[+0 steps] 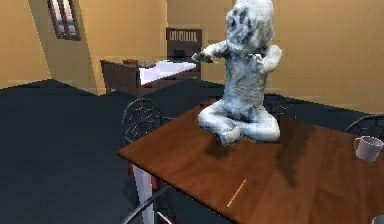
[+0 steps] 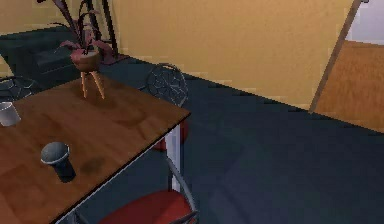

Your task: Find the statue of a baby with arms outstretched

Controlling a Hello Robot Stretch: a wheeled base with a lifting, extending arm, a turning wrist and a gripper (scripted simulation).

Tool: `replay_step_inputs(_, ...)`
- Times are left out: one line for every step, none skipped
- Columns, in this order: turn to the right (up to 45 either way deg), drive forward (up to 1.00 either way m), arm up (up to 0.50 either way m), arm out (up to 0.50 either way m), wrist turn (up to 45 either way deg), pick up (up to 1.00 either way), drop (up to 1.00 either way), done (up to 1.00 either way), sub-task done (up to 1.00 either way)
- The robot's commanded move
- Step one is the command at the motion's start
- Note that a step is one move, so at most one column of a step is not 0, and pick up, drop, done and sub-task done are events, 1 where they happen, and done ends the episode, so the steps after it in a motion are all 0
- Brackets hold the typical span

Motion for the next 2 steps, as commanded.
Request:
replay_step_inputs(-45.0,0.0,0.0,0.0,0.0,0.0,0.0,0.0,0.0)
replay_step_inputs(-45.0,0.0,0.0,0.0,0.0,0.0,0.0,0.0,0.0)
